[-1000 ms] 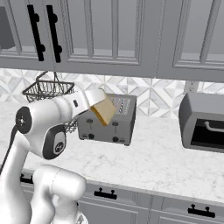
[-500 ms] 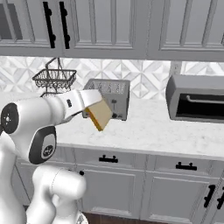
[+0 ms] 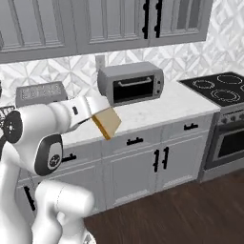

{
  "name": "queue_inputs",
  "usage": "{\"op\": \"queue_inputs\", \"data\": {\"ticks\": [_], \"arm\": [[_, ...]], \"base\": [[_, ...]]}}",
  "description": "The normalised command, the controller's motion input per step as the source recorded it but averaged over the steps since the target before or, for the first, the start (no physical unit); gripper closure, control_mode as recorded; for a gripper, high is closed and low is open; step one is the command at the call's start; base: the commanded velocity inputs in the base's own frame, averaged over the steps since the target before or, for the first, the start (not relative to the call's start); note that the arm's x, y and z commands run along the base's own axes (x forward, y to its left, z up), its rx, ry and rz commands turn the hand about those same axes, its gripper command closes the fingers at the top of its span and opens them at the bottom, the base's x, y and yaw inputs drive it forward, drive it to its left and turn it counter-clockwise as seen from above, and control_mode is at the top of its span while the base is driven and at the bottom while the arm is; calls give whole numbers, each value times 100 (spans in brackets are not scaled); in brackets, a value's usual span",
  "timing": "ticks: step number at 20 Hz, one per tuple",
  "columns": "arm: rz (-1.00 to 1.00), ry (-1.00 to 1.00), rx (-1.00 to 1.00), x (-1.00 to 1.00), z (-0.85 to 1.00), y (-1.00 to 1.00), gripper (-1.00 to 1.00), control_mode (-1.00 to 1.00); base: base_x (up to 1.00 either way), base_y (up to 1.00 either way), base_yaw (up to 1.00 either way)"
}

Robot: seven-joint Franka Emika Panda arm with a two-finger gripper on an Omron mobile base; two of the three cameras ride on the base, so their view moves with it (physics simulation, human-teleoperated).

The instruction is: Start the toaster. Once the lever pops up, take the bread to the plate on the dining counter.

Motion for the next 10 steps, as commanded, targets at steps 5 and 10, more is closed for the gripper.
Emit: {"op": "queue_inputs", "data": {"ticks": [5,10], "arm": [[0,0,0,0,0,0,100,100],[0,0,0,0,0,0,100,100]], "base": [[0,-14,-89],[0,-36,-83]]}}
